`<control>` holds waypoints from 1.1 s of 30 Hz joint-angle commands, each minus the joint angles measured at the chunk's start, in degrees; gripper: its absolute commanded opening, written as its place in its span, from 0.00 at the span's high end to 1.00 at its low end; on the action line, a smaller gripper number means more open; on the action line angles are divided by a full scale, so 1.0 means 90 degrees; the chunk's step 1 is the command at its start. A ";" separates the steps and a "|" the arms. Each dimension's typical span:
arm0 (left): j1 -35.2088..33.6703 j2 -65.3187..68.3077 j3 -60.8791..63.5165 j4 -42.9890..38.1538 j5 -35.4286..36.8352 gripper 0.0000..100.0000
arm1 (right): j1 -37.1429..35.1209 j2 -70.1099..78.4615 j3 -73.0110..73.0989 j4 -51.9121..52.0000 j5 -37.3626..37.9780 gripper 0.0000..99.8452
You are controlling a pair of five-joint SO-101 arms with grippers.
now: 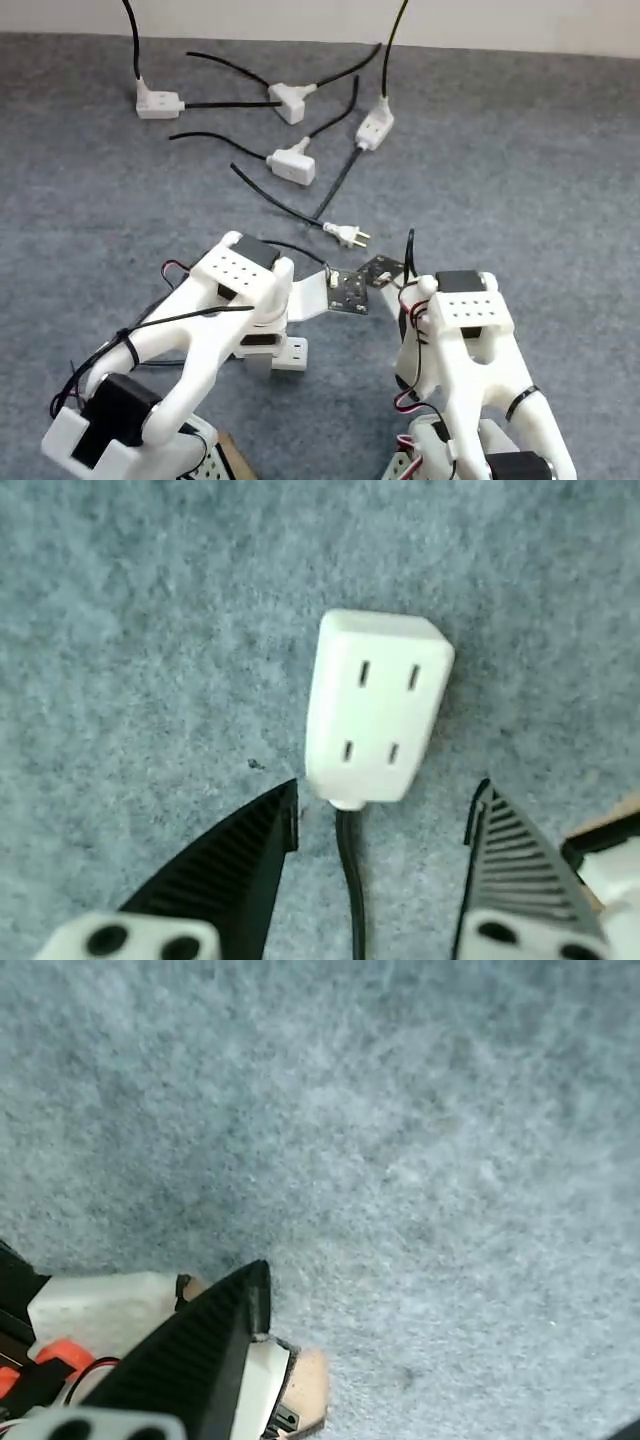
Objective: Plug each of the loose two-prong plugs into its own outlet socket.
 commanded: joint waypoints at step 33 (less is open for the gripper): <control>-0.6618 -0.0132 0.0103 -0.2266 -0.0127 0.72 | -0.2300 0.7350 -1.0818 0.2046 0.1582 0.45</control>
